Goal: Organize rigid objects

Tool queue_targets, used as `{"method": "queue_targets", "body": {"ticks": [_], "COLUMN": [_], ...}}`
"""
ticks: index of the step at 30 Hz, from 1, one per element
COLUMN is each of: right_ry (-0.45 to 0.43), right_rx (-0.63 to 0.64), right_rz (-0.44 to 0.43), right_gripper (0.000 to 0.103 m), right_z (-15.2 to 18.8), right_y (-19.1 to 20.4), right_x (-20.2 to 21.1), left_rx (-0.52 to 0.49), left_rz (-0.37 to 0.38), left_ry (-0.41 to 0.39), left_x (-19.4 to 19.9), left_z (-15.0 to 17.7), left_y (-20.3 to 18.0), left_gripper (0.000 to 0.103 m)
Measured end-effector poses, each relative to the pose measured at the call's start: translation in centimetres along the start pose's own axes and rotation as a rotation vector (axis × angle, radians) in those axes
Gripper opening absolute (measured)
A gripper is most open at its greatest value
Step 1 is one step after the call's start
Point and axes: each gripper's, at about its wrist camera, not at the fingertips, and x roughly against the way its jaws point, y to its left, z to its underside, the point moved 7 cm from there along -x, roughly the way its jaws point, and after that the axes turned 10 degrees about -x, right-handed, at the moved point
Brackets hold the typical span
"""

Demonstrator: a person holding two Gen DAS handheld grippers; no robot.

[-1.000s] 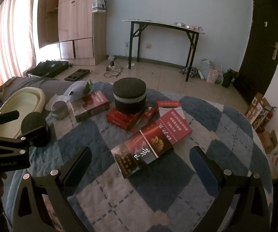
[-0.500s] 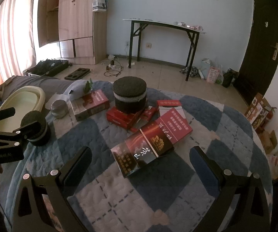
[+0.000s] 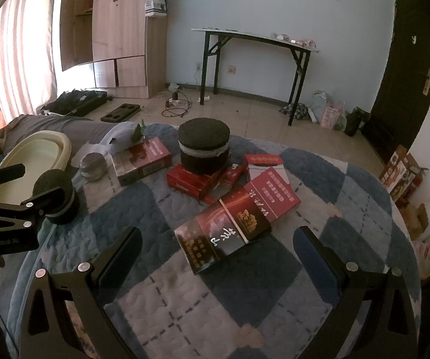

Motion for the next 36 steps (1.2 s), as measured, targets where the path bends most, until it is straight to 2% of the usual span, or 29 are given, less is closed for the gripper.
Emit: {"method": "queue_targets", "body": {"ticks": [16,19,25,28,32,34,36], "right_ry": [-0.001,-0.007,-0.125,-0.158,-0.103,-0.127,-0.134], "right_rx": [0.008,0.016,0.074,0.074,0.055,0.048,0.031], "right_rz": [0.005,0.004,0.053,0.031,0.004,0.002,-0.037], "right_gripper": [0.103,0.103,0.103,0.103,0.103,0.103,0.103], "right_z": [-0.1,-0.1,-0.3,0.4,2.2,2.1,2.3], "right_y": [0.2,0.4,-1.6,-2.6,-4.2,-4.7,-4.8], "right_x": [0.1,0.1,1.0,0.3,-2.4,-2.7,-2.8], "left_rx": [0.014,-0.018,-0.089,-0.077,-0.130,-0.149,-0.151], "left_rz": [0.021,0.023,-0.010,-0.029,-0.076,-0.071,-0.054], "left_ry": [-0.004,-0.001,0.055,0.083,0.106,0.104,0.103], "left_x": [0.6,0.5,-1.2,-2.3,-2.9,-3.0,-3.0], "left_z": [-0.1,-0.1,1.0,1.6,2.2,2.2,2.2], "left_y": [0.1,-0.2,-0.3,0.3,0.3,-0.1,-0.3], "left_gripper": [0.103,0.103,0.103,0.103,0.103,0.103,0.103]}}
